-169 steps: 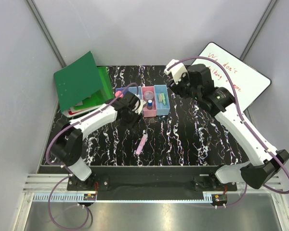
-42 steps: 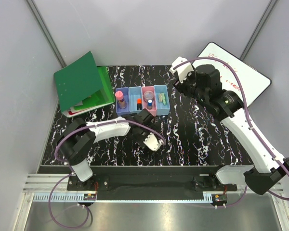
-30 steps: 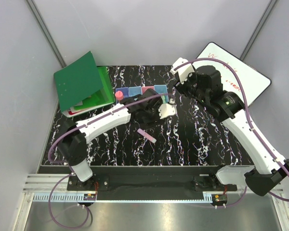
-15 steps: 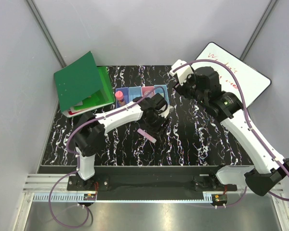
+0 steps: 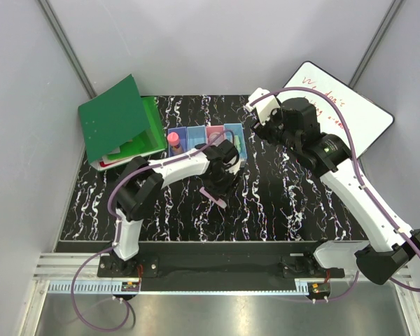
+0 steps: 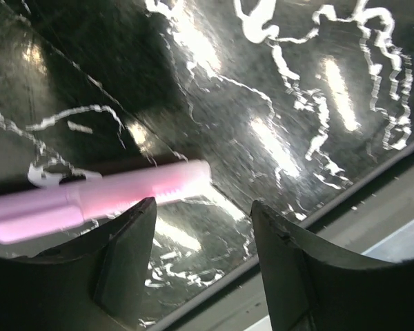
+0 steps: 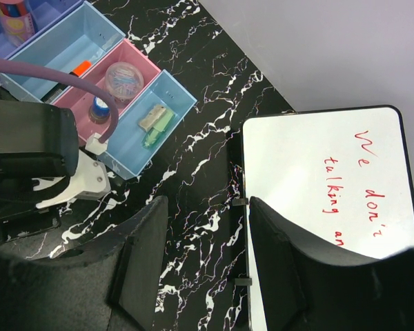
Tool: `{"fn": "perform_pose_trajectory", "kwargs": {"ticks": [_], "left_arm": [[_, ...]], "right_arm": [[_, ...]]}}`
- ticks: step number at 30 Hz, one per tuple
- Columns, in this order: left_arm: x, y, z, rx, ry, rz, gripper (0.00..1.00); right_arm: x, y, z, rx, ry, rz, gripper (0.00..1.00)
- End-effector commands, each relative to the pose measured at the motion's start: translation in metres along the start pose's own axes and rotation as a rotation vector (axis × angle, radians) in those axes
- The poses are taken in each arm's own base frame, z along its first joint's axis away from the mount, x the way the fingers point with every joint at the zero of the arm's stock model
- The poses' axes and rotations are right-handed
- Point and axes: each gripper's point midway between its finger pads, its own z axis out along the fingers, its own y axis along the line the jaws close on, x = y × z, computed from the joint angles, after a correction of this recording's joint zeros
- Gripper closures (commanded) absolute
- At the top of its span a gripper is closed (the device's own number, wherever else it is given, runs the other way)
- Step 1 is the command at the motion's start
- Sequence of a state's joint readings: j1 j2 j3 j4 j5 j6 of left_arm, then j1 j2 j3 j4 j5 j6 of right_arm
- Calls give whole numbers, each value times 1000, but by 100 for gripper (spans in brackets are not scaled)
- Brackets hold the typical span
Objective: Sort the stationery into containers
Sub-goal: Move the stationery to the center of the board.
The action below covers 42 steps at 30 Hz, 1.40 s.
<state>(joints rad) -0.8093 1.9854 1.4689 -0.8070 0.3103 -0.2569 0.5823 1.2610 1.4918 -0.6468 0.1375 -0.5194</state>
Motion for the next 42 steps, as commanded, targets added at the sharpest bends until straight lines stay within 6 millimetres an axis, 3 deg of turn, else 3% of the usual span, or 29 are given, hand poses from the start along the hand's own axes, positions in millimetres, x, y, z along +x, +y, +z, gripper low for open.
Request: {"fn": "perform_pose_trajectory", "kwargs": {"ticks": [1,10,19,24,34,38,42], "left_arm": [[-30,-15,-6,58,-84,75,38],[-45,-27,-5,116,-126,104,39],[-35,-13,15,72,-64,73,42],[-11,-9,19,79,46,56,43],[48,-1,-10,88,142,145,43],[50,6,-21,57,120,183,44],[34,6,-32,34,58,220,47]], "right_arm": [[-15,-12,-4,40,-53,9,41],[-12,-10,-3,38,-50,4,41],[-17,-13,-5,43,-63,8,41],[-19,-14,-6,45,-67,8,41],[-17,-13,-8,47,-68,5,41],[-19,-14,-10,48,-76,8,41],[-20,-14,-10,46,-80,10,41]]}}
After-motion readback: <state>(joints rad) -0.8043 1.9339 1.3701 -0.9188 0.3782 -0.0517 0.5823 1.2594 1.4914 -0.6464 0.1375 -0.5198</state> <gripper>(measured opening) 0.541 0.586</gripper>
